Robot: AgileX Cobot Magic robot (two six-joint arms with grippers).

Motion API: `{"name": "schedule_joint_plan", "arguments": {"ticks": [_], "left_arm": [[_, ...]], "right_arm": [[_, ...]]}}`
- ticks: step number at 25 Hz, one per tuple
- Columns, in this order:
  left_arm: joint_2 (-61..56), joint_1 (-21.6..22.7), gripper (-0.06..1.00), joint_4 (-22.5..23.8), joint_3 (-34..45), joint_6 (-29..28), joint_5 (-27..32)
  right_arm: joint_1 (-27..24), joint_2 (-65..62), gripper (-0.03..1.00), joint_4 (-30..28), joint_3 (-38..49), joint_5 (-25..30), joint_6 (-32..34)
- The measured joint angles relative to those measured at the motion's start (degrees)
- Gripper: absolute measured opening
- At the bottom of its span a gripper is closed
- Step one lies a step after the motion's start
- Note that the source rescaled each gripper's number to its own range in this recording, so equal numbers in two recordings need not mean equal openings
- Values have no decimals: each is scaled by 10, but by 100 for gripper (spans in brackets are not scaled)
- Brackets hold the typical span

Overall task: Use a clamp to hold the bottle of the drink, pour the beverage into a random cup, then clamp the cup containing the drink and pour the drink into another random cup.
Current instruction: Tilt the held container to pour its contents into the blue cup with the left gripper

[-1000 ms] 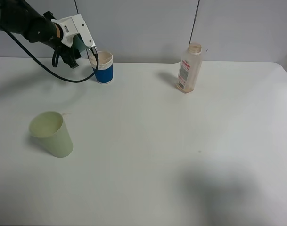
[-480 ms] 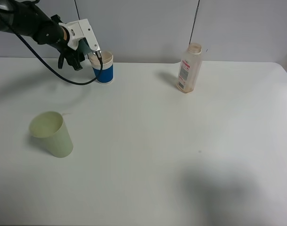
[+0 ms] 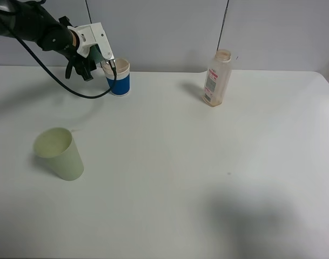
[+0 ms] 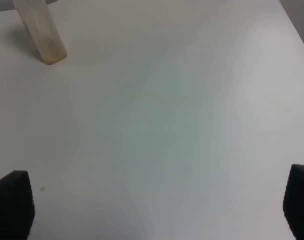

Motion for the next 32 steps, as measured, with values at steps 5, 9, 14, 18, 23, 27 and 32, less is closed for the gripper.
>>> {"name": "schedule_joint_plan", "arguments": {"ticks": [5,9,14,18,23,27,32], "left_arm": [[0,0,0,10,0,1,0],[-1,0,0,17,-3,2,0],[-2,0,0,21,-22,4,1],[-2,0,0,23,-26,4,4],[-2,0,0,33,-26,4,8],[-2,-6,0,43,-26,4,13],[-2,-17,0,45,-26,4,13]], "right_arm": [[0,0,100,0,0,0,0],[0,0,100,0,0,0,0],[0,0,100,0,0,0,0],[0,0,100,0,0,0,0],[0,0,100,0,0,0,0],[0,0,100,0,0,0,0],[0,0,100,0,0,0,0]]}}
